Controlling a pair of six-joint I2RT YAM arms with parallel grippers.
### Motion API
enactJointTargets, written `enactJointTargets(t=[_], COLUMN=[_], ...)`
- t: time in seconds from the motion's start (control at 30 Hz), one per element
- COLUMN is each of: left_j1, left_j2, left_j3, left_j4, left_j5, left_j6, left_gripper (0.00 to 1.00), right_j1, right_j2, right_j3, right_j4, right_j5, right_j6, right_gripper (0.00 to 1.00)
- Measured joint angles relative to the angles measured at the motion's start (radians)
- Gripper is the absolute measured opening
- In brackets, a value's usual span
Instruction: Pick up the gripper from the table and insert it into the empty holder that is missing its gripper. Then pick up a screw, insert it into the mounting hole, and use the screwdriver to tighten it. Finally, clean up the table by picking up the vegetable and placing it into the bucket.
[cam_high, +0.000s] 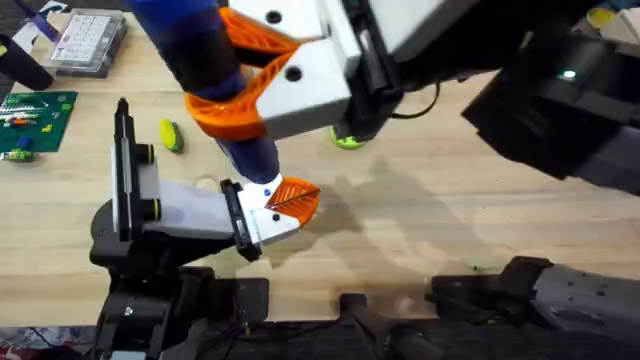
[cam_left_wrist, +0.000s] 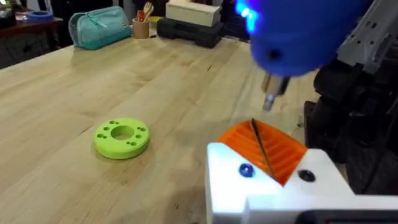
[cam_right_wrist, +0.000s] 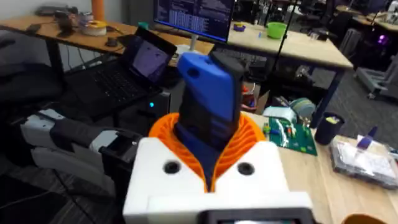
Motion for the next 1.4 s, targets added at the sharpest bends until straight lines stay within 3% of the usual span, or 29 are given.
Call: enactJointTargets(t=[0.4,0.8,1.4], left_j1=[0.0,0.0,0.0], left_j2=[0.0,0.0,0.0], left_j3=[0.0,0.0,0.0], left_j4=[0.0,0.0,0.0], left_j5=[0.0,0.0,0.0], left_j6=[0.0,0.0,0.0], left_gripper=[0.004,0.004,0.004], right_j1=[0.015,0.019,-0.002], right_j2=[0.021,0.021,0.021], right_j3=[-0.009,-0.109,-0.119], right_j4=[0.032,0.235,0.207], right_j5=[0.033,0.063,0.06], right_j6=[0.013,0.116,0.135], right_gripper=[0.026,0.026,0.026])
